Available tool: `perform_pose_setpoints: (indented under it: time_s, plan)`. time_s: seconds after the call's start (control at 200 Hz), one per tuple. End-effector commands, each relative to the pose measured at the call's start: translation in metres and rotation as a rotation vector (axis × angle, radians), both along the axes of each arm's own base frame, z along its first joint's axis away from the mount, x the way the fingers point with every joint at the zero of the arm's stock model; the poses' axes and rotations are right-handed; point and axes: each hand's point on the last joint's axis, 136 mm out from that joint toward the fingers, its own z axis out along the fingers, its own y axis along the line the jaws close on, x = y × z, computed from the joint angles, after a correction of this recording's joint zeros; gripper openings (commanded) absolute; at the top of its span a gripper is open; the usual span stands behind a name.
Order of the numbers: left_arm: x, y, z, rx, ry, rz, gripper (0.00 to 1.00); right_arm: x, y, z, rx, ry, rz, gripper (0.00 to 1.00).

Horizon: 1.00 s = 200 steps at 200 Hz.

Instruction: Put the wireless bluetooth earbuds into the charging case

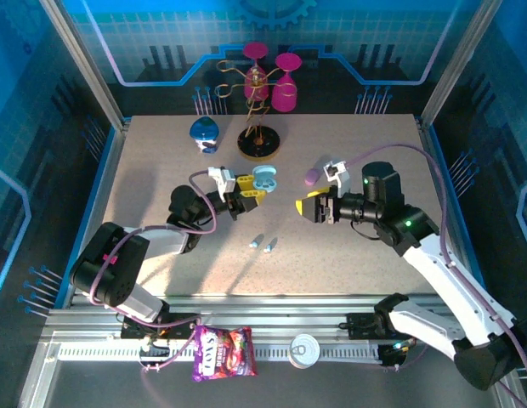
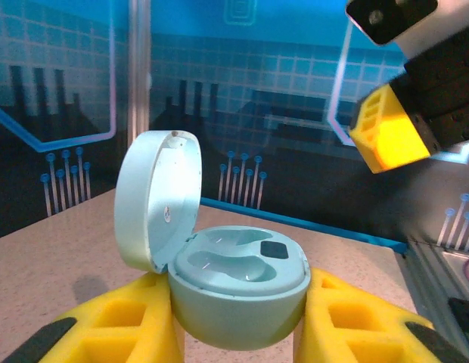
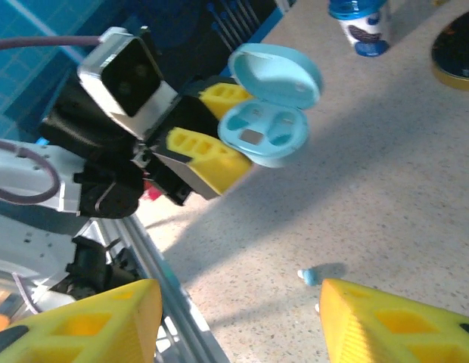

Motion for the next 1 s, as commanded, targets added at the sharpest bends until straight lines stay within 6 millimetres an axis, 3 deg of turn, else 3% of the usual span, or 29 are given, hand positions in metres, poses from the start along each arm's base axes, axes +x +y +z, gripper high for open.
perform_pose_setpoints:
  time_s: [0.0, 0.305, 0.57, 0.655, 0.77, 0.996]
  plan:
    - [0.006, 0.015, 0.012, -0.018, -0.063, 0.093, 0.27, 0.017, -0.009, -0.032, -0.026, 0.076, -0.103, 0.57]
    - [0.017, 0.044, 0.019, -0.036, -0.069, 0.253, 0.28, 0.028, 0.011, -0.127, -0.144, 0.277, -0.117, 0.53]
    - [0.014, 0.052, 0.029, -0.039, -0.093, 0.293, 0.28, 0.02, 0.046, -0.191, -0.256, 0.457, -0.087, 0.42]
    - [0.012, 0.054, 0.033, -0.037, -0.105, 0.305, 0.28, 0.014, 0.047, -0.215, -0.331, 0.553, -0.13, 0.38]
    - [0.01, 0.053, 0.036, -0.034, -0.111, 0.298, 0.29, 0.013, 0.053, -0.227, -0.39, 0.635, -0.182, 0.34]
    - [0.005, 0.052, 0.035, -0.032, -0.129, 0.282, 0.29, 0.004, 0.08, -0.243, -0.342, 0.74, -0.158, 0.31]
